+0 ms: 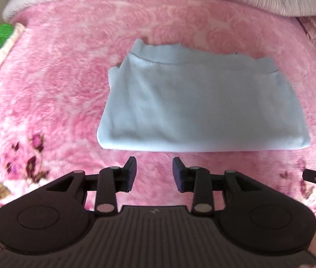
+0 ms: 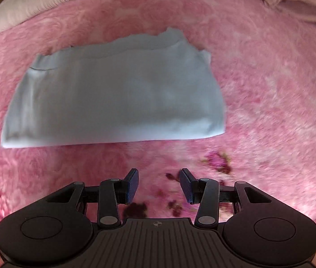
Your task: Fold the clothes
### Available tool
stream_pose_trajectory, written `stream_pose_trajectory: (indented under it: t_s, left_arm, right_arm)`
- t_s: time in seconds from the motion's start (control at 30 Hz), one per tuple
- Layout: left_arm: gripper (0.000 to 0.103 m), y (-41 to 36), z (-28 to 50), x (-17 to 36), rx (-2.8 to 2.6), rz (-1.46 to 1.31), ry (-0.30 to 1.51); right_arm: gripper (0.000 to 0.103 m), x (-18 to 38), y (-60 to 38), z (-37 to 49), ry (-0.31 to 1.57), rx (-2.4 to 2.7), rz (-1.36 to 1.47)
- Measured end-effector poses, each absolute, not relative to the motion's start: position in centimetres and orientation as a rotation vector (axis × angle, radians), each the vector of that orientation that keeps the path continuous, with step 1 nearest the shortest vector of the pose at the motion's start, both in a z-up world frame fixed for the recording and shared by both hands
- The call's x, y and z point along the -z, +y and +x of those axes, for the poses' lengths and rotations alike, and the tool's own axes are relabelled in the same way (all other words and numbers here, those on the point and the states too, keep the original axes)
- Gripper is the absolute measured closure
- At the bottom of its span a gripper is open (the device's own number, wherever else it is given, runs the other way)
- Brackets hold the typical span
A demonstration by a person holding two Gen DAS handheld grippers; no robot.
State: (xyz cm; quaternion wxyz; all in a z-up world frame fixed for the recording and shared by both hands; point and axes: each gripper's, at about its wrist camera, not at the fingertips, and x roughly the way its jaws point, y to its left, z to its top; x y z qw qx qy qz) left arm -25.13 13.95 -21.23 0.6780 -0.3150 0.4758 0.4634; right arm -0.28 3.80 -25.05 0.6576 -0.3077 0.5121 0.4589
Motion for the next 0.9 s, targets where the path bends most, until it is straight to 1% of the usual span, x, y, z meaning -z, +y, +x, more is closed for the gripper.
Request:
stream_pose_trajectory:
  t_s: [0.13, 0.4, 0.67, 0.9]
  left_arm:
    - [0.068, 9.9, -24.3, 18.1, -1.062, -0.686, 1.030]
    - [0.065, 4.1, -23.0, 14.1, -1.107, -0.641, 0.990]
    - [0.064, 0.7, -23.0, 11.7, -1.160, -0.619, 0.965]
    - [0.064, -0.7, -23.0, 10.0, -1.154, -0.613, 0.960]
  right_arm:
    - [0.058, 22.7, 1.8, 0.8, 1.140, -1.073, -0.693]
    - [0.058, 17.4, -1.1, 1.2, 1.095, -1.150, -0.679]
    - [0.058, 15.1, -3.5, 0.4, 1.080, -1.211, -0.701]
    - [0.058, 13.1, -4.2, -0.2, 1.058, -1.233, -0.712]
